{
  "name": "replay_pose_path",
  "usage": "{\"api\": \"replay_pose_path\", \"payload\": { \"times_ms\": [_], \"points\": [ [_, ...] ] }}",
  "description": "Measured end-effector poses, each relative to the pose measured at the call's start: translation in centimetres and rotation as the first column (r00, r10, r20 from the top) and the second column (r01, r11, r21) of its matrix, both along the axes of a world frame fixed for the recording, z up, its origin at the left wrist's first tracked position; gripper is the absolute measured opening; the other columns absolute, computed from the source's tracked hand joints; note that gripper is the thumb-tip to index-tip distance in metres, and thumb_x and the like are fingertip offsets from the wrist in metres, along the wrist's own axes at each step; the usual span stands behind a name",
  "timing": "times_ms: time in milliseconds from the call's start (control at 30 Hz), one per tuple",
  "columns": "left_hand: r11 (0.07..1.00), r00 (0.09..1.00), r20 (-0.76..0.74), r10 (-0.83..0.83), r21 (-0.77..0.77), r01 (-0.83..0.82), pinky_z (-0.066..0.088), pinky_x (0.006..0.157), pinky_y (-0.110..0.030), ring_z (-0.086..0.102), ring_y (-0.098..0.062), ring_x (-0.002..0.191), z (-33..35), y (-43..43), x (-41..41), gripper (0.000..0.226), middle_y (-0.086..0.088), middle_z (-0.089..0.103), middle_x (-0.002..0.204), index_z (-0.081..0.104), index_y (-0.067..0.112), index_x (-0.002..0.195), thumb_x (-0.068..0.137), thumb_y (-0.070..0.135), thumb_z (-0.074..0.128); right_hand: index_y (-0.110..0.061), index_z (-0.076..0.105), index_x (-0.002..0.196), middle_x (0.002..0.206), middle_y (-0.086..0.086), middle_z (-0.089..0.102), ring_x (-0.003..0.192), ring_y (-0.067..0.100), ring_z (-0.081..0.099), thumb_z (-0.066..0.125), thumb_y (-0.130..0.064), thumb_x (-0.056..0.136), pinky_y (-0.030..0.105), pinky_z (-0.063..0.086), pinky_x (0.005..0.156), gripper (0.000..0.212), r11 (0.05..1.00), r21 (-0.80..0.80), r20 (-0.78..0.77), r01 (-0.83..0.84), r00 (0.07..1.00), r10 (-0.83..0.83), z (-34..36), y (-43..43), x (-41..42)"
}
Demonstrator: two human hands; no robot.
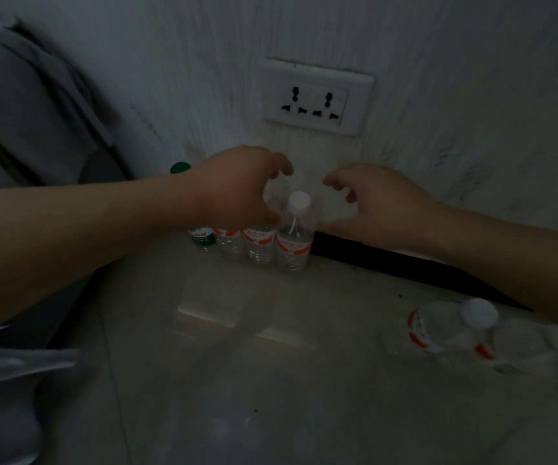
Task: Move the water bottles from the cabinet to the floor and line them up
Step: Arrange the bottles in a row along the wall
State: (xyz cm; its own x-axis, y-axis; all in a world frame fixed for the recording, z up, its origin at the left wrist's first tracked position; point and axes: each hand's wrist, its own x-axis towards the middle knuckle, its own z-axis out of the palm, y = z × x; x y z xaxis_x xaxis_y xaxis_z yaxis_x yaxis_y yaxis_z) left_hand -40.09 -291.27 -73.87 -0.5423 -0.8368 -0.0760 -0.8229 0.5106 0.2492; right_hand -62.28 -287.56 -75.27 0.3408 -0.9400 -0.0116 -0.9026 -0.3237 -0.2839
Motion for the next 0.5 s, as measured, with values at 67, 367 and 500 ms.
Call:
{"api": "replay_pose_path", "payload": {
  "times_ms": [67, 367, 500],
  "points": [
    [1.000, 1.000, -0.021, -0.014, 0.017, 0.015, 0.041, 0.085, -0.026, 0.054, -0.013, 0.110, 0.2, 0.5, -0.8, 0.081, 0.004, 0.056, 0.128, 0.045, 0.030, 0.138, 0.069, 0.052, 0.080, -0.020, 0.049, 0.136, 0.129, 0.002, 0.055, 0.098, 0.008, 0.049, 0.069, -0.056, 0.073, 0.018, 0.033, 0.081, 0.075, 1.000, 0.016, -0.006, 0.015, 1.000, -0.015, 0.2, 0.7, -1.3],
    [0.983, 0.983, -0.122, -0.141, 0.102, 0.153, 0.043, 0.088, -0.024, 0.052, -0.007, 0.109, -0.2, 2.9, -6.2, 0.080, 0.010, 0.053, 0.130, 0.045, 0.033, 0.138, 0.068, 0.049, 0.081, -0.025, 0.049, 0.136, 0.126, -0.004, 0.056, 0.097, 0.011, 0.059, 0.079, -0.046, 0.070, 0.023, 0.046, 0.083, 0.075, 0.995, 0.063, -0.002, 0.075, 0.997, -0.075, 1.5, 4.6, -7.8],
    [0.961, 0.962, -0.162, -0.221, 0.131, 0.243, 0.039, 0.082, -0.017, 0.050, -0.002, 0.103, -0.9, 3.6, -9.2, 0.079, 0.012, 0.053, 0.128, 0.045, 0.035, 0.138, 0.069, 0.051, 0.080, -0.027, 0.051, 0.134, 0.125, -0.008, 0.055, 0.097, 0.007, 0.058, 0.077, -0.048, 0.070, 0.024, 0.049, 0.084, 0.072, 0.986, 0.109, -0.003, 0.129, 0.992, -0.129, 1.9, 6.6, -10.9]
  ]
}}
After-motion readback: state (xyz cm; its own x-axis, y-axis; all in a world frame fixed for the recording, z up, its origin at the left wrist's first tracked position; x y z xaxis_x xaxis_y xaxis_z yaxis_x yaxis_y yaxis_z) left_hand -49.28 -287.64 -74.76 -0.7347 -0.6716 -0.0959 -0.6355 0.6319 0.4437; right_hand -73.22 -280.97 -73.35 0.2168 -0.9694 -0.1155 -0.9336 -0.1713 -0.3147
